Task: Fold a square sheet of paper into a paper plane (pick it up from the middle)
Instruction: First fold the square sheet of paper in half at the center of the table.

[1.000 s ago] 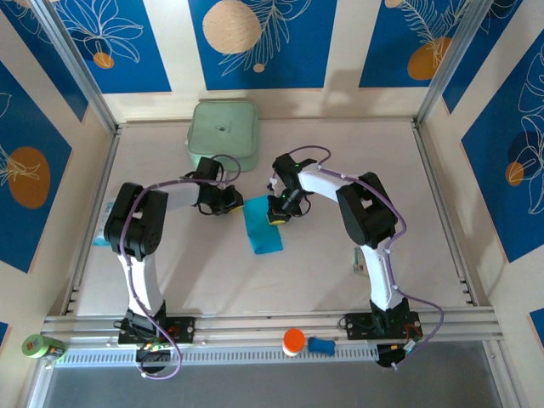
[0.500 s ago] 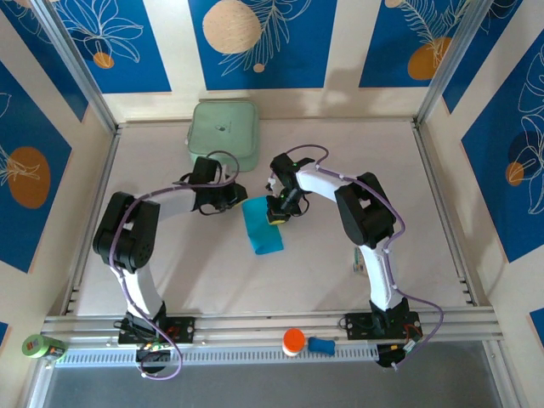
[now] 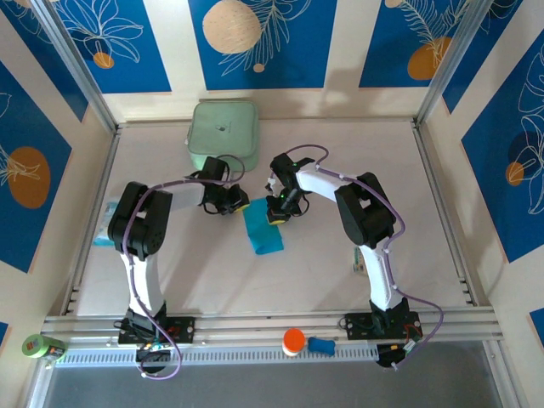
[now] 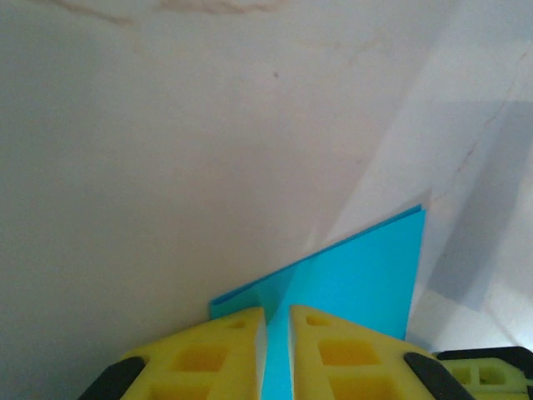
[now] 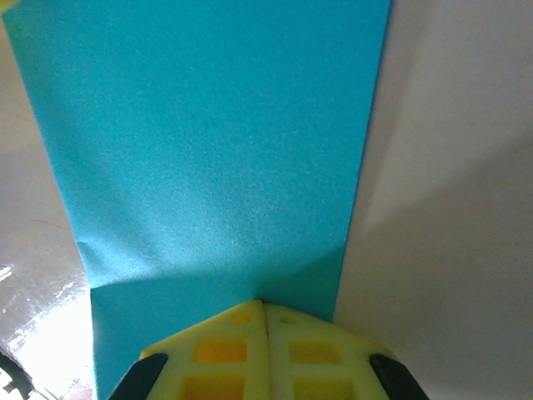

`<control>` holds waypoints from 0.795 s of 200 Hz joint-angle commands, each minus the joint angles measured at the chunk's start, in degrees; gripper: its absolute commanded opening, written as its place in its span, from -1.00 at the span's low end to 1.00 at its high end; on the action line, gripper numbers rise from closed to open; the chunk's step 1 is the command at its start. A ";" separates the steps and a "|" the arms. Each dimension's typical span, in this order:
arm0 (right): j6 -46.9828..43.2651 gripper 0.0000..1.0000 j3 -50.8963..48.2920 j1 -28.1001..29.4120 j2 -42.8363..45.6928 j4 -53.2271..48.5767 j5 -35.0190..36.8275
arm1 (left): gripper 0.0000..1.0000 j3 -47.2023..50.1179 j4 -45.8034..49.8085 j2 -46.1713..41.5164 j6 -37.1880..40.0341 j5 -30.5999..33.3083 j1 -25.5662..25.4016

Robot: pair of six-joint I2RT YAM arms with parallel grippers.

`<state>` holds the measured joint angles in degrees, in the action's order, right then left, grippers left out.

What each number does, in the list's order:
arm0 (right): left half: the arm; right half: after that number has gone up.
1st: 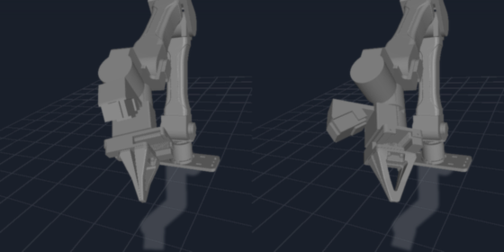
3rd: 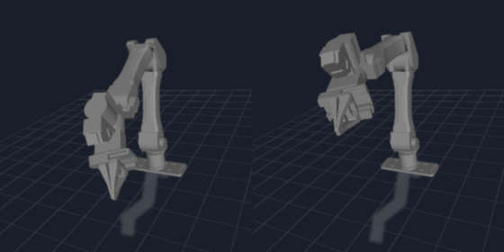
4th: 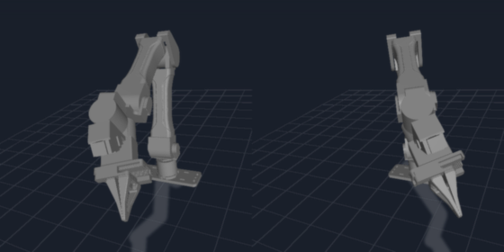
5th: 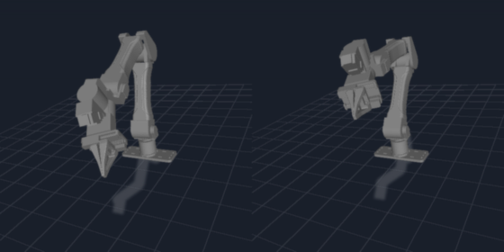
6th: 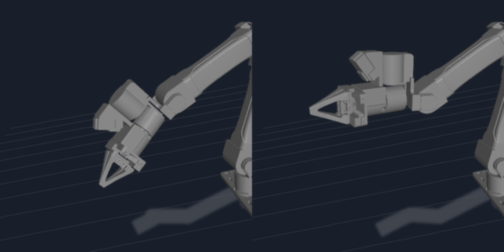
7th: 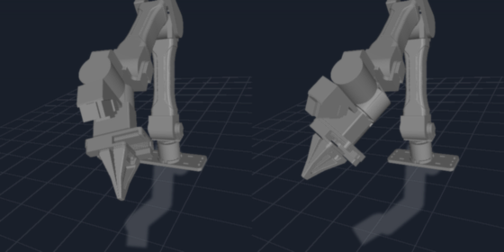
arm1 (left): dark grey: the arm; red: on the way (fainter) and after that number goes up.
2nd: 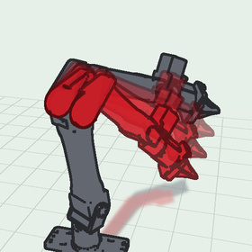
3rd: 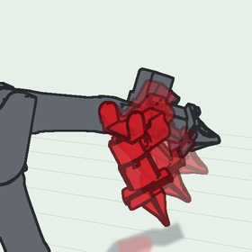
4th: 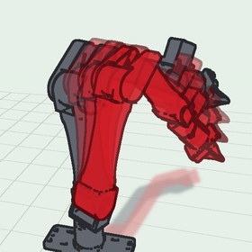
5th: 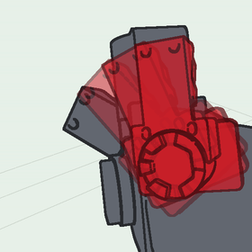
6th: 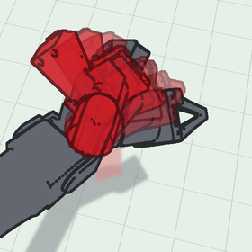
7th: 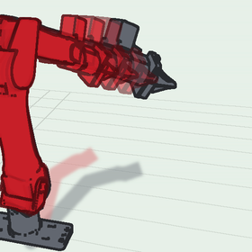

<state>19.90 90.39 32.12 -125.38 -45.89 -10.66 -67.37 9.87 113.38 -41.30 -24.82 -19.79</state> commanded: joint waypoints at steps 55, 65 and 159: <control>-1.15 -1.00 -4.00 -0.65 -8.15 -4.54 15.40 | -0.59 -0.48 1.37 -6.49 -0.47 -4.05 0.33; -1.42 -1.00 -3.80 -0.66 -8.15 -4.61 15.31 | -0.59 0.58 0.12 -6.69 -1.57 -4.67 -0.95; -11.80 -0.98 0.22 -0.74 -9.02 -7.80 6.34 | -0.66 2.69 0.49 -1.03 -3.11 -3.19 -4.27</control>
<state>10.24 93.62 31.48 -127.33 -49.19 -13.23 -64.77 9.45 111.13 -44.14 -28.27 -23.92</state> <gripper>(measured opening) 0.042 0.174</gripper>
